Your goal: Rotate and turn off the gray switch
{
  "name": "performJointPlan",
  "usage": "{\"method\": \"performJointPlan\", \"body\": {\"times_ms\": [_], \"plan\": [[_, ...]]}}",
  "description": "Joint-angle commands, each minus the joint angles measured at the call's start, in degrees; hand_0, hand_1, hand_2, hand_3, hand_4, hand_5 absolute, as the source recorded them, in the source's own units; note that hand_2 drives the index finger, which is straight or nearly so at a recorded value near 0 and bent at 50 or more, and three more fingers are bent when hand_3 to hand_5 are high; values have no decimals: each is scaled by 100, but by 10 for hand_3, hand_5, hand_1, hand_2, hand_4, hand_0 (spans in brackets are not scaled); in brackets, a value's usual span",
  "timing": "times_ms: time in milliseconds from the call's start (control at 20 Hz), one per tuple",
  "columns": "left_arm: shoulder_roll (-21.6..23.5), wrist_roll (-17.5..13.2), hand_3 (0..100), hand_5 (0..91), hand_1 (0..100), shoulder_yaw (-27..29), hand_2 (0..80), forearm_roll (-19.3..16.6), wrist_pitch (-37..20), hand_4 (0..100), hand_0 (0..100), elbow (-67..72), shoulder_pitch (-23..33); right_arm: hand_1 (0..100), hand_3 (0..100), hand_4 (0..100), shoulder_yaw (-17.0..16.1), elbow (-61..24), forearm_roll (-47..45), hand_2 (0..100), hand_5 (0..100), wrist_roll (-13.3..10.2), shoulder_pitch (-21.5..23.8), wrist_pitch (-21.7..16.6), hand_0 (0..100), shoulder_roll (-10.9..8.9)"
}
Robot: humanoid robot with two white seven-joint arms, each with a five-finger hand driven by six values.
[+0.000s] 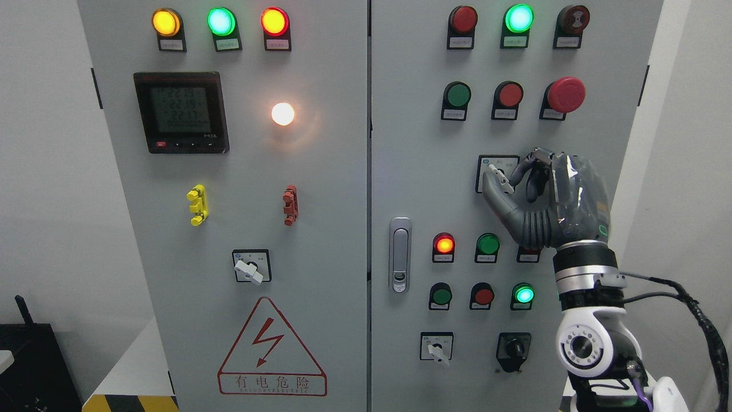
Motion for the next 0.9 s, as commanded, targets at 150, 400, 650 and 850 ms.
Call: {"method": "performJointPlan", "body": {"times_ms": [150,400,650,850], "plan": [[0,-2,0,0,389,176,0,-44,0,0,120,132,-1,471,999,915,87,59,-4,705,1000,-5,-15,12,436,0],[0,-2,0,0,389,185,0,-44,0,0,120,132,7,468,1000,918,87,77,-13,709,1000,-5,-33,12,458,0],[0,7,0,0,389,185,0,-44,0,0,120,132,-1,452,1000,921,95,94,-22,716,1000,-5,-33,12,472,0],[0,-2,0,0,389,185,0,-44,0,0,120,132,-1,446,1000,923,113,94,-22,721,1000,-5,-33,12,486,0]]}}
